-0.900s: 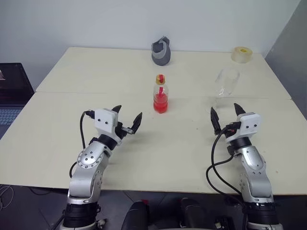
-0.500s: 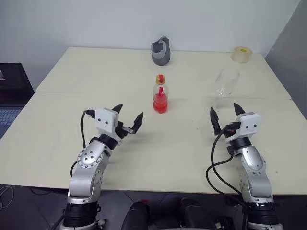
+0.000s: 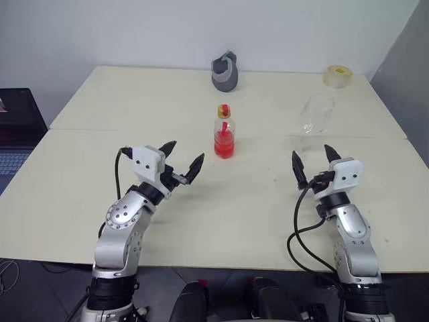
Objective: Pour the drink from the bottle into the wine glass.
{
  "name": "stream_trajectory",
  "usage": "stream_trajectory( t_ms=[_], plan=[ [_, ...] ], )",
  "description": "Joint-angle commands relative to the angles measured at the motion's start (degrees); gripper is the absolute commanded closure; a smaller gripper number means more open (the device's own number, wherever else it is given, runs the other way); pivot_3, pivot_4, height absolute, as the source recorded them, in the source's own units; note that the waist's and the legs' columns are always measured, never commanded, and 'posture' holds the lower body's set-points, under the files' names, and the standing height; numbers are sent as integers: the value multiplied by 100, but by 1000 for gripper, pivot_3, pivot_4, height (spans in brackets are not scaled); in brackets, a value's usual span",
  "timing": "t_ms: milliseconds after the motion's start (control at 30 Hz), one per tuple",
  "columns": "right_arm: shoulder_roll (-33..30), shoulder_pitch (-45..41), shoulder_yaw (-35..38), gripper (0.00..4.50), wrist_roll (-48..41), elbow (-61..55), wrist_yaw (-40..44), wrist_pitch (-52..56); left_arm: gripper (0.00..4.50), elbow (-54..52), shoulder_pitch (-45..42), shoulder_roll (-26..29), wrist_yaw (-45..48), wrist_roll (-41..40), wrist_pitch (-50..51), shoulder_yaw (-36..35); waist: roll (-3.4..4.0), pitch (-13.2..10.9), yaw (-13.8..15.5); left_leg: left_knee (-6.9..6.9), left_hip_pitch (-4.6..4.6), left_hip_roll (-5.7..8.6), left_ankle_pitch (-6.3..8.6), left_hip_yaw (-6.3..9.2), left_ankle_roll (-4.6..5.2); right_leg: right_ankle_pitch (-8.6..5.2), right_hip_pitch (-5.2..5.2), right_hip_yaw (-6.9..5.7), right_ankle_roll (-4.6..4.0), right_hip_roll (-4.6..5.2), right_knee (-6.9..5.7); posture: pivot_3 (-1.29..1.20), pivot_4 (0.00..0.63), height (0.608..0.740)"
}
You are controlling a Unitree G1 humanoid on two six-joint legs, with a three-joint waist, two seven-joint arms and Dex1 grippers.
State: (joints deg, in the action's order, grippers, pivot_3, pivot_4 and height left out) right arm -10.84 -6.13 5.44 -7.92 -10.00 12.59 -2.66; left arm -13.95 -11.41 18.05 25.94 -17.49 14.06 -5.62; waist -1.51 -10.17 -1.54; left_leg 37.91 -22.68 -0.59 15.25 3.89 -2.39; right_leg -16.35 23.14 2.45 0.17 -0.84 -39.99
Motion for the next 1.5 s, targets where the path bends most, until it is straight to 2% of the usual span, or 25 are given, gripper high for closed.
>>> stream_trajectory(
  t_ms=[33,200,433,533,733,1033,1500],
  plan=[
    [-74,23,-61,0,-129,-357,212,-71,11,215,-278,84,82,89,-253,-5,0,0,0,0,0,0,0,0,0,0,0,-1,0,0,0,0,150,740],
    [-262,148,-266,0,-448,-732,751,265,11,1105,-861,115,229,363,-205,328,0,0,2,1,-1,3,0,1,0,0,0,-3,0,0,0,0,150,740],
    [-804,362,-796,0,-1858,-1757,1742,2044,11,2588,-1793,36,695,605,-347,738,0,0,-2,2,-3,2,0,7,1,0,0,-8,0,-1,0,0,150,740],
    [-1018,253,-967,0,-2116,-2063,1954,2481,11,3288,-2227,-62,921,649,-564,823,-1,0,-3,4,-4,3,0,9,1,0,-1,-11,0,-2,0,0,150,740],
    [-1215,59,-1079,0,-2008,-2188,2034,2601,11,4711,-3082,-316,1051,852,-1245,855,-2,-1,-4,6,-9,8,0,4,1,0,0,-17,1,-3,3,0,150,740],
    [-1192,-41,-1075,0,-1968,-2270,1916,2583,11,6297,-3874,-614,1088,966,-1977,700,-4,-2,-10,7,-14,10,0,-2,2,1,2,-17,4,-3,3,0,150,740],
    [-1158,-107,-1135,0,-1861,-2216,1917,2527,11,7707,-4669,-767,1104,1026,-2533,368,-5,-3,-11,8,-16,11,0,-9,1,1,3,-21,4,-5,3,0,150,740]
  ],
)
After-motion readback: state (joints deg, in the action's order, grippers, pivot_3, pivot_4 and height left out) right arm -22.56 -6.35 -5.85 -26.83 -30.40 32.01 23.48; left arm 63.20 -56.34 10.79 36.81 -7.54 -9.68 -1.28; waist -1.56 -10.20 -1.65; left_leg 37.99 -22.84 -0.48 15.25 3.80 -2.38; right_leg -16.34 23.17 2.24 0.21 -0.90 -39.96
